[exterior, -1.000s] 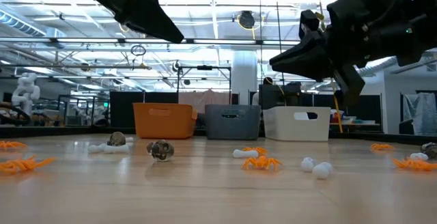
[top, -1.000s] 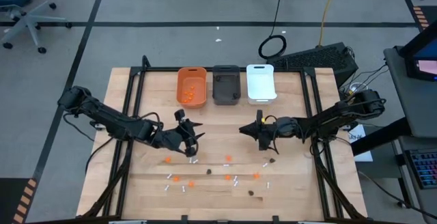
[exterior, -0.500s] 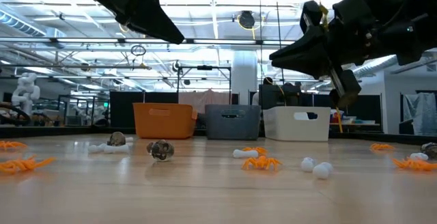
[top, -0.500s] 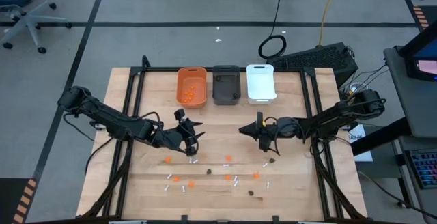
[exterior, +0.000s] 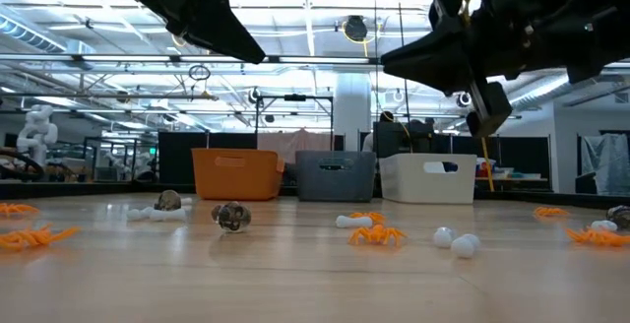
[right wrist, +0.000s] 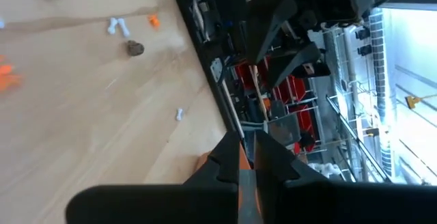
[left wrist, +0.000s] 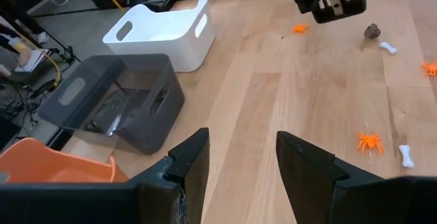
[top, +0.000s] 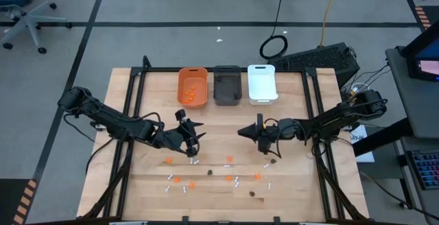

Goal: Sort Halloween decoration
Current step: Put the white bone toy into the white bin

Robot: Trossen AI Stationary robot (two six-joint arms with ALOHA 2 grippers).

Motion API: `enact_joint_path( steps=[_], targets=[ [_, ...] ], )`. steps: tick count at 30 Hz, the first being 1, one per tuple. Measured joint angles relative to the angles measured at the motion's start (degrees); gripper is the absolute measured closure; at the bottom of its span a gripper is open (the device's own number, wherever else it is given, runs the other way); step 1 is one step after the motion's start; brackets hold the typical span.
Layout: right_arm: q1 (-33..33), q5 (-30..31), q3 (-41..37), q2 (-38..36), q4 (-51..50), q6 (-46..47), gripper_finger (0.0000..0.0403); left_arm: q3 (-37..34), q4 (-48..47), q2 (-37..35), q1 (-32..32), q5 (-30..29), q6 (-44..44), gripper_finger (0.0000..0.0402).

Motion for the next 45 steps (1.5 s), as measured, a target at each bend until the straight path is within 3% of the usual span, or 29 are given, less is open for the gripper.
enact_joint_path(
  steps=[6,15,24,29,38,45],
  targets=[
    [-0.02,3.15,0.51,0.00,0.22,7.37,0.0403,0.00,-0.01,0.00,0.00,0.00,-0.06,0.0234],
    [-0.04,6.69,0.52,0.00,2.10,27.98,0.0403,0.00,0.21,0.46,0.00,0.00,-0.06,0.0234],
    [-2.63,21.46,0.53,0.00,7.99,41.74,0.0403,0.04,2.24,4.18,0.90,0.06,0.92,0.0234],
    [-7.88,32.69,0.53,0.00,9.51,49.99,0.0403,0.04,7.44,7.00,1.16,1.38,-0.33,0.0234],
    [-23.18,32.49,0.53,-0.04,4.91,63.17,0.0403,0.07,12.75,9.42,1.11,1.47,1.09,0.0233],
    [-30.84,23.69,0.53,0.02,-0.13,73.37,0.0403,0.07,13.49,9.40,1.11,1.46,1.09,0.0233]
  ],
)
